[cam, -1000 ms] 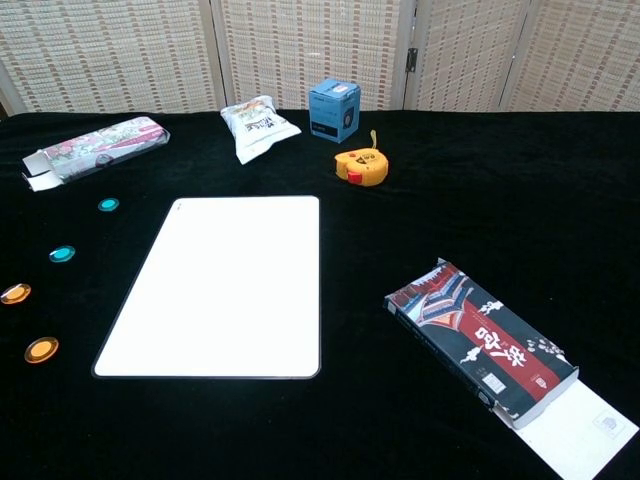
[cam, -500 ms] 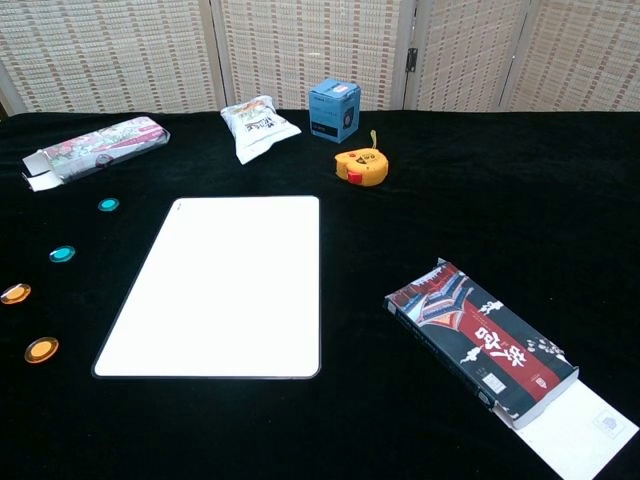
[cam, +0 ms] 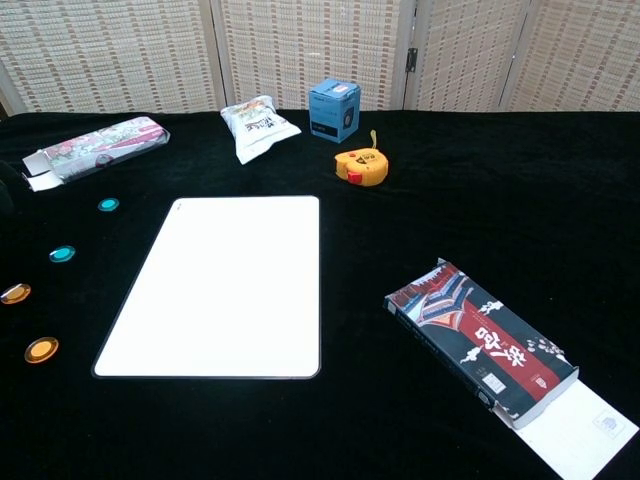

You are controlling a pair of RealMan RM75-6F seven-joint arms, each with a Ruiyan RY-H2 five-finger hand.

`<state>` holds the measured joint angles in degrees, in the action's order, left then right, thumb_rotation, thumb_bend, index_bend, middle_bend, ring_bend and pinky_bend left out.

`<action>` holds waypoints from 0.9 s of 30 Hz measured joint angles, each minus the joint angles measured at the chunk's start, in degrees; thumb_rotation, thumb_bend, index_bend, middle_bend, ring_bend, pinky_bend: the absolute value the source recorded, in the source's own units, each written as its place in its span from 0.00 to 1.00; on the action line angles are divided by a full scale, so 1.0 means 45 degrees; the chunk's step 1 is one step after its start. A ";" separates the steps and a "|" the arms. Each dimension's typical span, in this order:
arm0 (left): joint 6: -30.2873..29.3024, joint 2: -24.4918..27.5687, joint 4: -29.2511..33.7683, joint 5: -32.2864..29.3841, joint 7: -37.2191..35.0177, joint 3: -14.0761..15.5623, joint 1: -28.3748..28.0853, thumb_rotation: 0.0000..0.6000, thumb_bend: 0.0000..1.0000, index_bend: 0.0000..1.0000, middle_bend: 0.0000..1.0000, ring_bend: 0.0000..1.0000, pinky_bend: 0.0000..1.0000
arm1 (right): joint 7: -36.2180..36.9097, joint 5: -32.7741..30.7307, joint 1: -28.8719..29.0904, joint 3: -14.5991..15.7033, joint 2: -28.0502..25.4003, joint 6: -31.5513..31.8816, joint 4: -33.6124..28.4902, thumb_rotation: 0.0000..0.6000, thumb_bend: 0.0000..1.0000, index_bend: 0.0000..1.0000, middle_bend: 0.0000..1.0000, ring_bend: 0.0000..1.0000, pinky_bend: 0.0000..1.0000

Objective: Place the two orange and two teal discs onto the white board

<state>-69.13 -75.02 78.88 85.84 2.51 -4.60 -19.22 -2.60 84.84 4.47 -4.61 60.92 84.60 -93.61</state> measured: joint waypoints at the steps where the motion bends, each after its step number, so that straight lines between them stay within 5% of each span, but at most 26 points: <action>1: 0.0098 -0.0138 -0.0169 -0.0066 -0.0028 0.0022 -0.0051 1.00 0.36 0.41 0.20 0.10 0.00 | 0.0005 -0.0003 0.0002 0.0001 -0.0001 -0.0008 0.0002 1.00 0.36 0.00 0.00 0.02 0.00; 19: 0.0891 -0.1575 -0.2030 -0.0687 -0.0320 0.0503 -0.0249 1.00 0.35 0.45 0.19 0.03 0.00 | 0.0164 0.0057 0.0038 0.0017 0.0061 -0.0019 0.0124 1.00 0.36 0.00 0.00 0.00 0.00; 27: 0.1034 -0.2066 -0.2638 -0.0790 -0.0512 0.0519 -0.0366 1.00 0.36 0.46 0.11 0.00 0.00 | 0.0277 0.0089 -0.0010 0.0028 0.0084 0.0078 0.0197 1.00 0.36 0.00 0.00 0.00 0.00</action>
<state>-64.47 -84.32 67.01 82.28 0.21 -2.26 -20.87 -1.35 85.24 4.42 -4.48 61.30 84.95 -92.72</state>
